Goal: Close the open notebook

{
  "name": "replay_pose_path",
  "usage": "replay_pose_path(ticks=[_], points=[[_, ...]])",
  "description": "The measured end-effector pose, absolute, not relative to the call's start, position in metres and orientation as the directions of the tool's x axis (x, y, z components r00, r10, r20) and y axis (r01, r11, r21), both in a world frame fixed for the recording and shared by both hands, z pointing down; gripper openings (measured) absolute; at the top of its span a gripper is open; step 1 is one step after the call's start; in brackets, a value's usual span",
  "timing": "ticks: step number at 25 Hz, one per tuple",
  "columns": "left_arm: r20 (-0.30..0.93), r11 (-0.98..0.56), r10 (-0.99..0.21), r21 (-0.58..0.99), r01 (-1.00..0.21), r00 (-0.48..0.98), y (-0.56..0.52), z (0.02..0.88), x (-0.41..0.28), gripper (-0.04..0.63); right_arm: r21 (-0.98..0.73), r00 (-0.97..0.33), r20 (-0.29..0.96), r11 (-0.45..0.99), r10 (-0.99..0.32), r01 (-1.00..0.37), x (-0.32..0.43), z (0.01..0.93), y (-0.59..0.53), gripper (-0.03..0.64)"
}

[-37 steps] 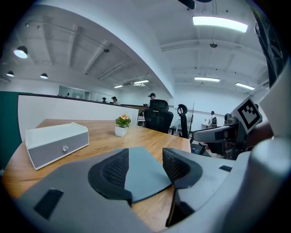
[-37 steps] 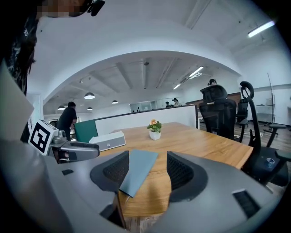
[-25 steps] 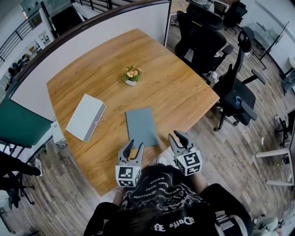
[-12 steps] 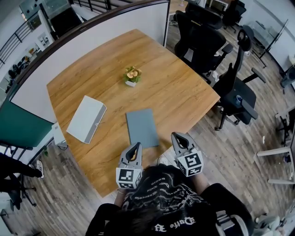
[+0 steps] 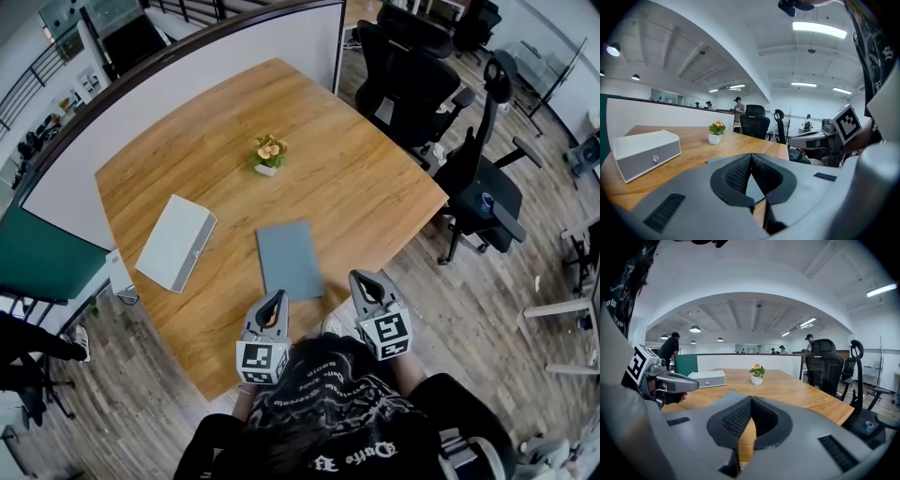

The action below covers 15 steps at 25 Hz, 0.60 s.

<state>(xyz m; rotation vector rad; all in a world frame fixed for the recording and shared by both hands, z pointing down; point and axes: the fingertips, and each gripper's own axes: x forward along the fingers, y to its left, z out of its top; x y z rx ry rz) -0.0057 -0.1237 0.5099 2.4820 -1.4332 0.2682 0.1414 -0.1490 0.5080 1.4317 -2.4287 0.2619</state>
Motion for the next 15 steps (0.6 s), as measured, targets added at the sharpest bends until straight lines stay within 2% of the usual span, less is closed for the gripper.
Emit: replay_pose_path(ticks=[15], points=[[0.297, -0.470, -0.821, 0.135, -0.872, 0.488, -0.1293, 0.5116, -0.0046, 0.023, 0.033, -0.467, 0.346, 0.508, -0.814, -0.861, 0.1400, 0.5033, -0.1565, 0.005]])
